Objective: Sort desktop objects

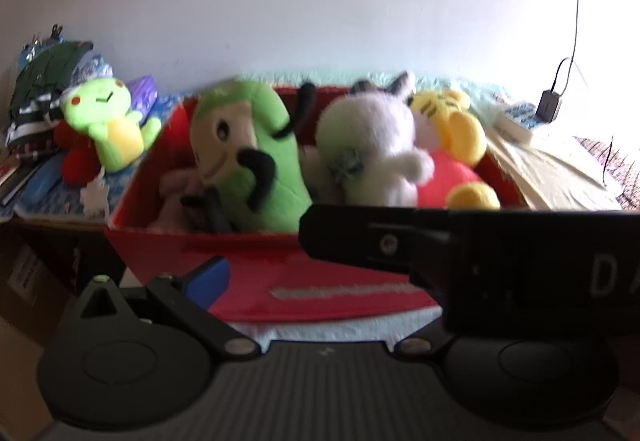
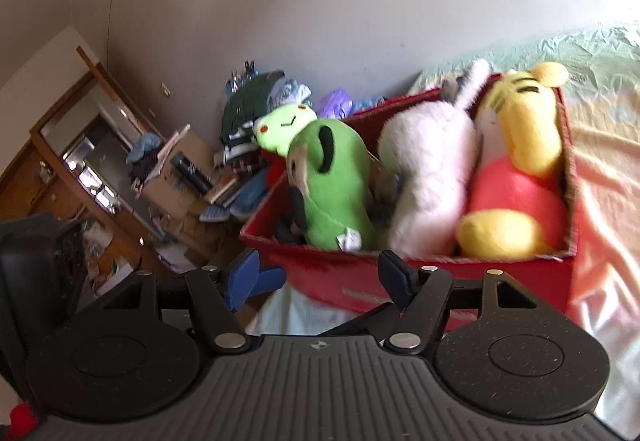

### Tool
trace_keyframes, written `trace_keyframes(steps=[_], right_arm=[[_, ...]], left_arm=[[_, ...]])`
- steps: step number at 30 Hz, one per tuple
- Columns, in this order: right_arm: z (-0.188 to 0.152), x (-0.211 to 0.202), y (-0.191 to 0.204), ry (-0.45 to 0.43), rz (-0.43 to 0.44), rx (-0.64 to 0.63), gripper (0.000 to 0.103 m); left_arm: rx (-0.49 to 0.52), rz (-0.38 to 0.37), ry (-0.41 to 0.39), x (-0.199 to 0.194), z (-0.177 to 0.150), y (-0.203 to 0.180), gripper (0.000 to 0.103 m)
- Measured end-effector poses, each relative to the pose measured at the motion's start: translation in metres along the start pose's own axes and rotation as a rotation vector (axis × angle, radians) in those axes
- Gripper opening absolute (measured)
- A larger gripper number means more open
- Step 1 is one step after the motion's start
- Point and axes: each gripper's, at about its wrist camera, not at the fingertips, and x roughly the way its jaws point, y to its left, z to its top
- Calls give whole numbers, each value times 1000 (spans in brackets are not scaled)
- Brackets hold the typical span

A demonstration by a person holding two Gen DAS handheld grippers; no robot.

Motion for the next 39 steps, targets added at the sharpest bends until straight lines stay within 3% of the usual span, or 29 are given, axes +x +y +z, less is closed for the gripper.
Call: trace_keyframes(steps=[8, 13, 25, 34, 39], right_arm=[[-14, -44, -31, 27, -72, 62, 69], [-22, -71, -52, 20, -134, 113, 69], [-28, -123, -87, -61, -370, 181, 69], [-22, -148, -104, -105, -526, 220, 74], [-14, -156, -104, -113, -564, 242, 80]], left_arm=[[21, 50, 141, 18, -10, -50, 102], [38, 25, 195, 28, -18, -80, 102], [145, -61, 172, 26, -7, -154, 102], [161, -52, 196, 23, 17, -186, 102], [147, -41, 221, 22, 29, -190, 102]])
